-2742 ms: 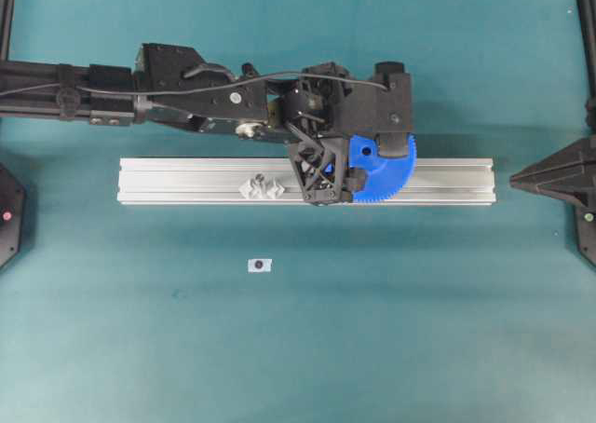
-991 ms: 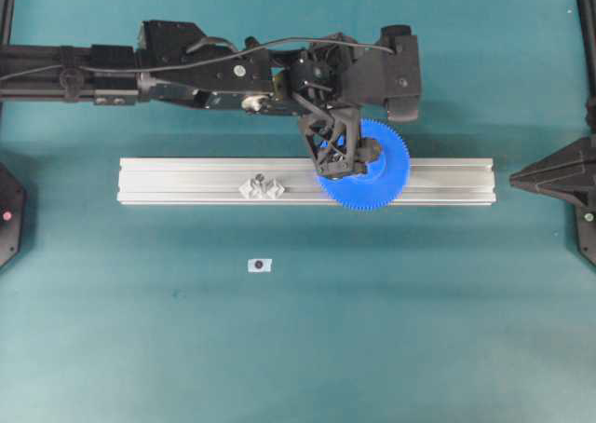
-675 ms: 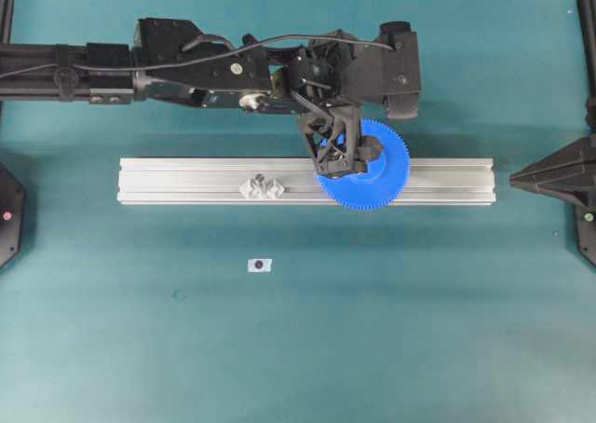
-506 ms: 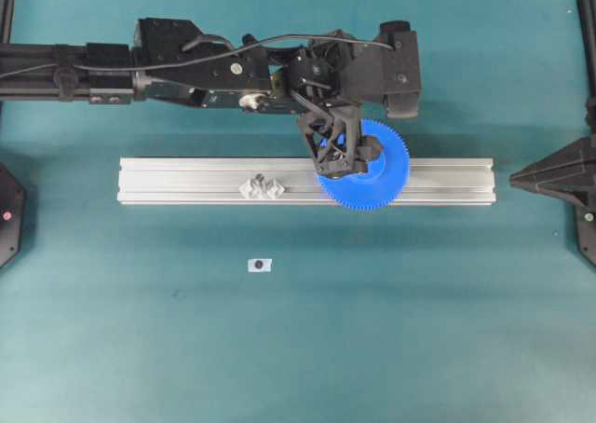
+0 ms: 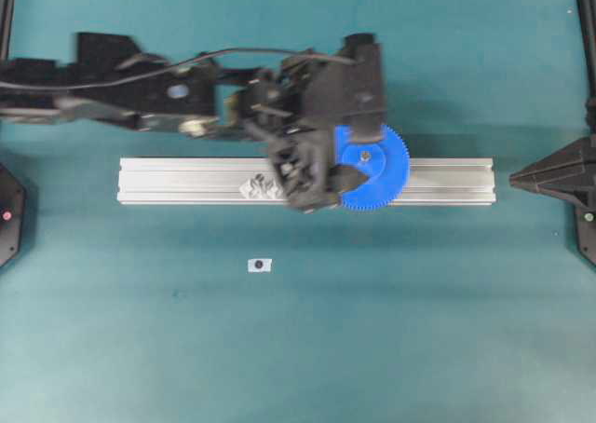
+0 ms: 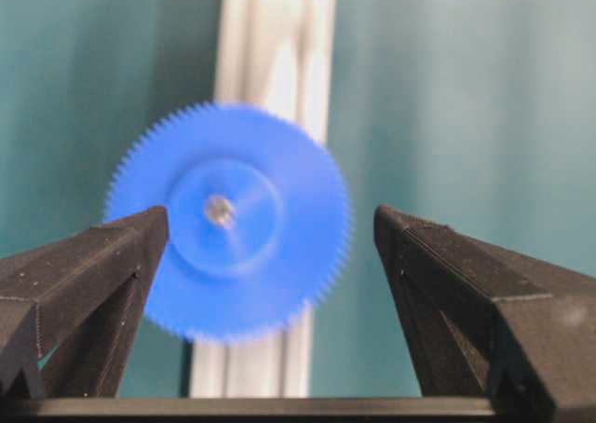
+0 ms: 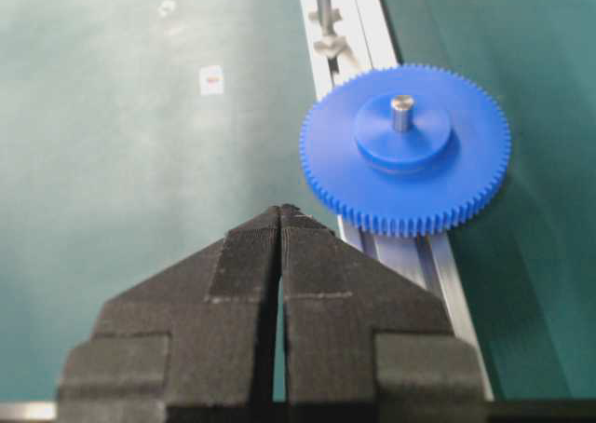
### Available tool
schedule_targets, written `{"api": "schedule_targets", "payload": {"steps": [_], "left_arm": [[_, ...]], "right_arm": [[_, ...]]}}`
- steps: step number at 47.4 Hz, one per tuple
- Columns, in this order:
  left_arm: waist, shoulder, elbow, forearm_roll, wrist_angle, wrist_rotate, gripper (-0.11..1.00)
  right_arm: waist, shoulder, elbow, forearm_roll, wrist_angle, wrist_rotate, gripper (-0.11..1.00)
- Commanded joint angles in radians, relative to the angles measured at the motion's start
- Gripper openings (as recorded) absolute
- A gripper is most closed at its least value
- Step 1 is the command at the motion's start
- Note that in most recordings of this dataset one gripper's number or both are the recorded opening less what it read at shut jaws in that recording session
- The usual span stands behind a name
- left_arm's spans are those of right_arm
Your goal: Find the location of the shaft and insert the large gear.
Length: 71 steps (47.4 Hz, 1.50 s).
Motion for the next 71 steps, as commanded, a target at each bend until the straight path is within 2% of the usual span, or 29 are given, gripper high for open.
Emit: {"api": "schedule_targets", "payload": {"steps": [1, 21, 38, 71], "left_arm": [[0.003, -0.084, 0.025, 0.003, -0.014, -0.002, 0.93], [0.002, -0.252, 0.179, 0.003, -0.029, -0.071, 0.93], [-0.008, -0.328, 0.264, 0.003, -0.071, -0.066, 0.93], [-0.015, -0.344, 0.304, 0.003, -0.118, -0.061, 0.93]], "right_arm": [[0.000, 0.006, -0.009, -0.002, -0.009, 0.008, 0.00], [0.000, 0.008, -0.014, 0.000, -0.009, 0.009, 0.00], [-0.002, 0.008, -0.015, 0.000, -0.009, 0.009, 0.00], [-0.002, 0.008, -0.011, -0.002, -0.009, 0.009, 0.00]]}}
